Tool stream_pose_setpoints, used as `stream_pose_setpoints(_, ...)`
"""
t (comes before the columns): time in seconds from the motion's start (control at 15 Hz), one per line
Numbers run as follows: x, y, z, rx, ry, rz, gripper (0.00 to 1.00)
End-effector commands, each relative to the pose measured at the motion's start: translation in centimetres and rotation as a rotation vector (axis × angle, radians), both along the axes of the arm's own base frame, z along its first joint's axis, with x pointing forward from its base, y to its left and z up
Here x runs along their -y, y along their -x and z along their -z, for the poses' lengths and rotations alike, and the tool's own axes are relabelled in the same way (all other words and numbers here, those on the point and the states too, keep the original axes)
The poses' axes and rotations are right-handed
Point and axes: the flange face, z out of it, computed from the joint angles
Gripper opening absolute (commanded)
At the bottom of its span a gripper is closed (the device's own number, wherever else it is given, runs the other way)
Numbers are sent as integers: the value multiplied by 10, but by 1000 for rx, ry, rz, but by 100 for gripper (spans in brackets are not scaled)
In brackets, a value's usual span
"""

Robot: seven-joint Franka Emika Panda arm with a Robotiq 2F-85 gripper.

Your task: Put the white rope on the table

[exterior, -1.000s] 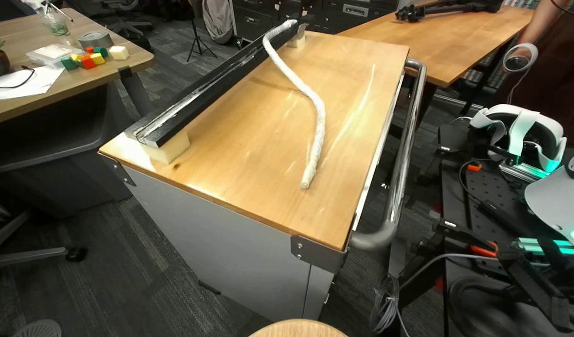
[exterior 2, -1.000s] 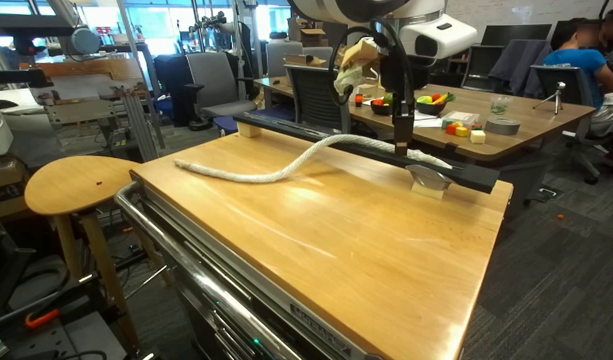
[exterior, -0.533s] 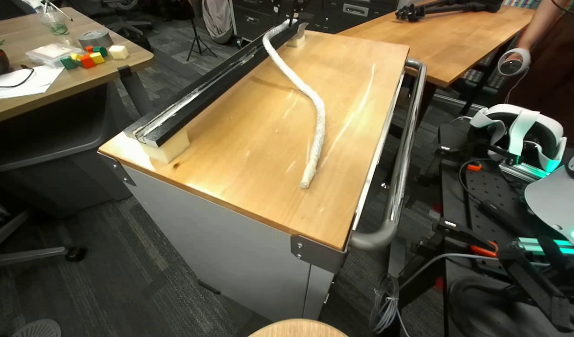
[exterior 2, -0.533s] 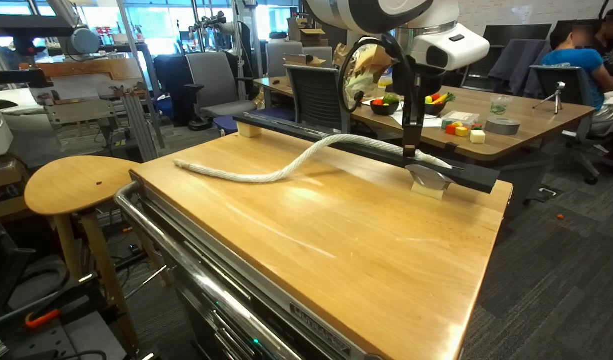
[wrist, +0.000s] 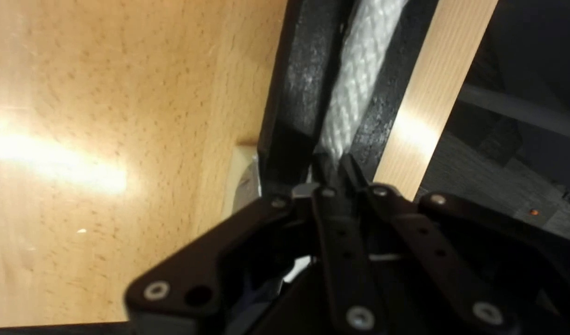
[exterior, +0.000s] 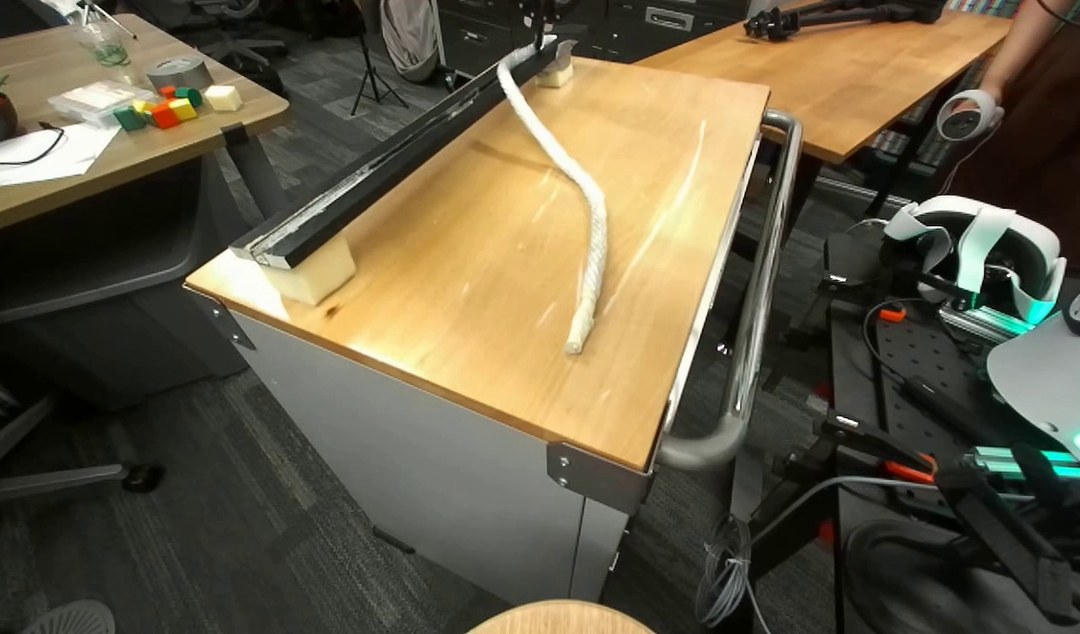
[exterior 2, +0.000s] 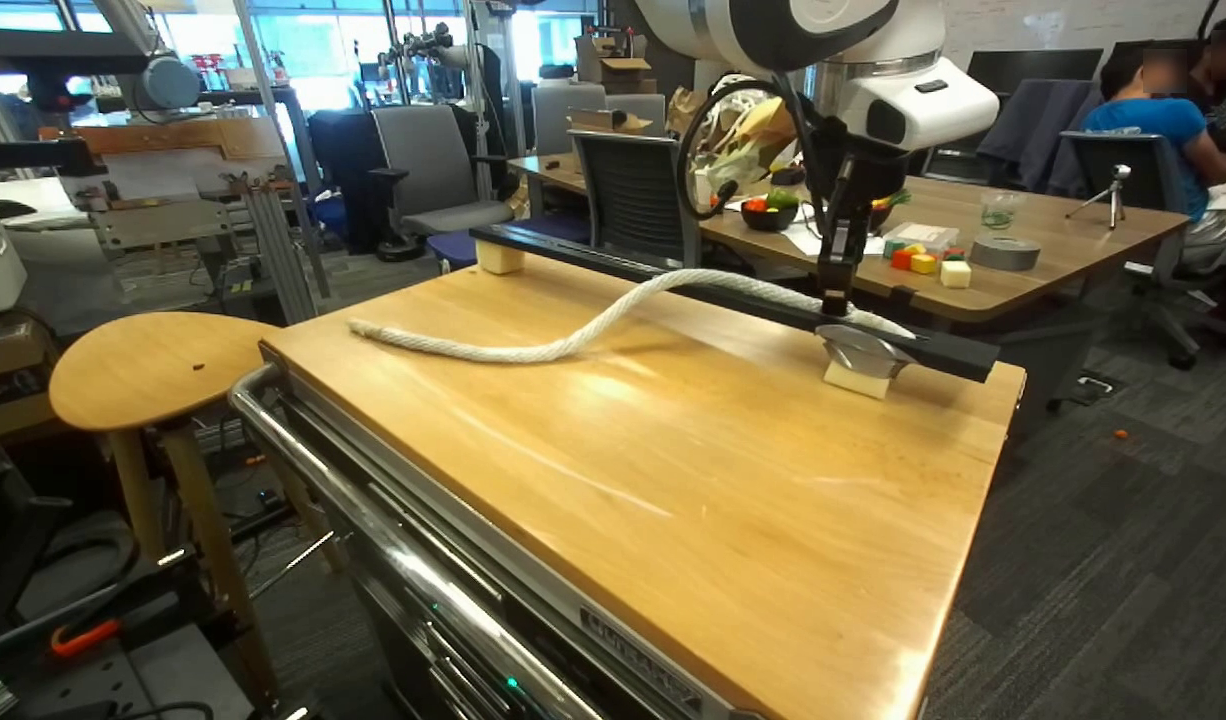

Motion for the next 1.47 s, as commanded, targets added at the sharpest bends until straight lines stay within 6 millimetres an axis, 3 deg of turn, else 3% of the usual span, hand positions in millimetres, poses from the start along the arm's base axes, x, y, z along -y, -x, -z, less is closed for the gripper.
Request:
stream_pose_setpoints(0.0, 8, -8, -7, 3, -14, 49, 1)
stream_pose_setpoints(0.2, 4, -2, -16, 5, -24, 47, 1)
stream_pose_setpoints(0.53, -8, 25, -50, 36, 27, -10, 1)
stream_pose_setpoints(0.87, -14, 83, -75, -149, 51, -65, 1)
stream_pose_setpoints(1.2, -9, 135, -71, -319, 67, -71, 1)
stream_pose_setpoints(1.4, -3, 159, -51, -356, 73, -43, 1)
